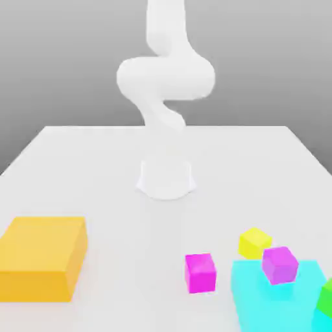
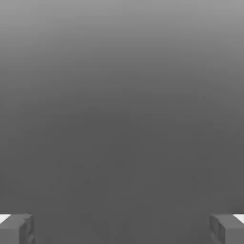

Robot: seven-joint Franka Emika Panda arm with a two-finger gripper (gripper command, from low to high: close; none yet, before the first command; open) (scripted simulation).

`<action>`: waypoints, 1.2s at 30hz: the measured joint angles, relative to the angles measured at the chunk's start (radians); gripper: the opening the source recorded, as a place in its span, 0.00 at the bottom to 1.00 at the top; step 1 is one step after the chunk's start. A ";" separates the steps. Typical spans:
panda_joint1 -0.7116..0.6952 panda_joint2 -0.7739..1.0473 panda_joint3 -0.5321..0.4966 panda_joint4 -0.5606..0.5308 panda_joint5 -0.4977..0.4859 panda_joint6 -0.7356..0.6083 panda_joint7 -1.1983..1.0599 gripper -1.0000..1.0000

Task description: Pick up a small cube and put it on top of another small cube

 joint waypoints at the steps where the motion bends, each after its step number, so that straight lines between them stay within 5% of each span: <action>1: 0.022 0.025 -0.016 -0.014 -0.001 0.016 -0.045 0.50; 22: 0.364 0.522 -0.243 -0.291 0.056 0.319 -0.974 0.50; 36: 0.412 0.864 -0.218 -0.427 0.109 0.547 -1.500 0.50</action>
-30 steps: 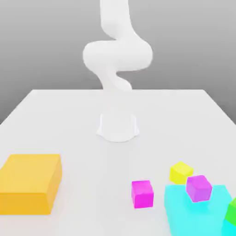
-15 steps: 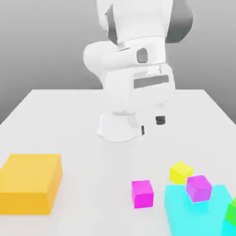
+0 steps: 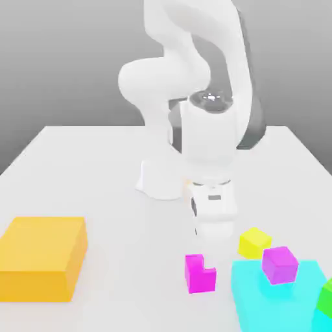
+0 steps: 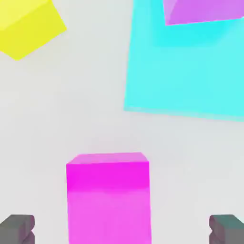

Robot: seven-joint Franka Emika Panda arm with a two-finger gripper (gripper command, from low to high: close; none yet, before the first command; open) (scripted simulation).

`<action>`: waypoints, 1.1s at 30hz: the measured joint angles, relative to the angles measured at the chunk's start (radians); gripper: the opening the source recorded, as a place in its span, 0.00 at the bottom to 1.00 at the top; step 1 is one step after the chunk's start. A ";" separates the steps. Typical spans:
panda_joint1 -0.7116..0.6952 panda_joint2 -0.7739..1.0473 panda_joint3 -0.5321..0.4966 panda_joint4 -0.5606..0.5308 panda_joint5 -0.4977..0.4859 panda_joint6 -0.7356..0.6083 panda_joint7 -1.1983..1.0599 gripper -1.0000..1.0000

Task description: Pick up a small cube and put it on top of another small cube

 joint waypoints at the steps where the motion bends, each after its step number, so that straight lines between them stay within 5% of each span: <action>1: -0.015 0.031 0.021 0.005 0.026 0.024 -0.022 0.50; 4: -0.078 0.125 0.102 0.023 0.100 0.099 -0.079 0.50; 5: -0.105 0.156 0.133 0.028 0.120 0.124 -0.093 0.00; 12: -0.112 0.164 0.141 0.029 0.125 0.128 -0.097 0.00; 20: -0.038 -0.058 0.035 -0.003 -0.060 -0.058 0.049 0.00; 29: 0.139 -0.162 0.113 0.258 -0.111 -0.422 0.305 0.00; 33: 0.154 -0.058 0.111 0.262 -0.089 -0.324 0.310 0.00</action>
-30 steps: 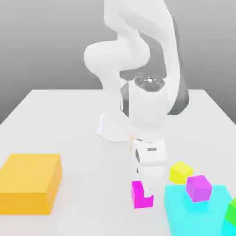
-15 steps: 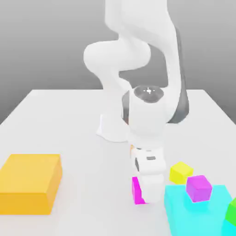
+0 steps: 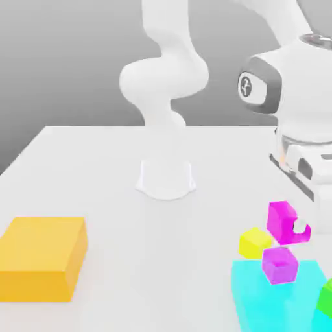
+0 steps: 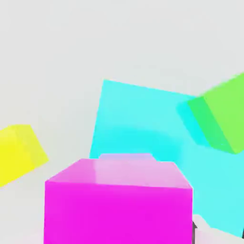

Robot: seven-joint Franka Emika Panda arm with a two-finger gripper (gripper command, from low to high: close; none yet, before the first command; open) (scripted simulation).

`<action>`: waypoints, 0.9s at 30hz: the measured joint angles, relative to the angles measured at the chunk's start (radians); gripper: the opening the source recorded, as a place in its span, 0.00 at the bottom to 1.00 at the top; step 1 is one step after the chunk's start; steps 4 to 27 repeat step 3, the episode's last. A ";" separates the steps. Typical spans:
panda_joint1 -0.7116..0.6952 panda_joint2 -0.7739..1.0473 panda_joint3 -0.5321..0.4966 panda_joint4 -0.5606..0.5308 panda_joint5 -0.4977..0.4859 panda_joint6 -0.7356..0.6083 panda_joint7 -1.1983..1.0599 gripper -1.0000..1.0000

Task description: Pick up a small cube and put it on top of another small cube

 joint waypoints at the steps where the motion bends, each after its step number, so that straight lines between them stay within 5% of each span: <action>1: -0.002 0.021 0.000 -0.003 0.005 0.024 -0.003 1.00; 27: -0.002 0.021 0.000 -0.003 0.005 0.024 -0.003 1.00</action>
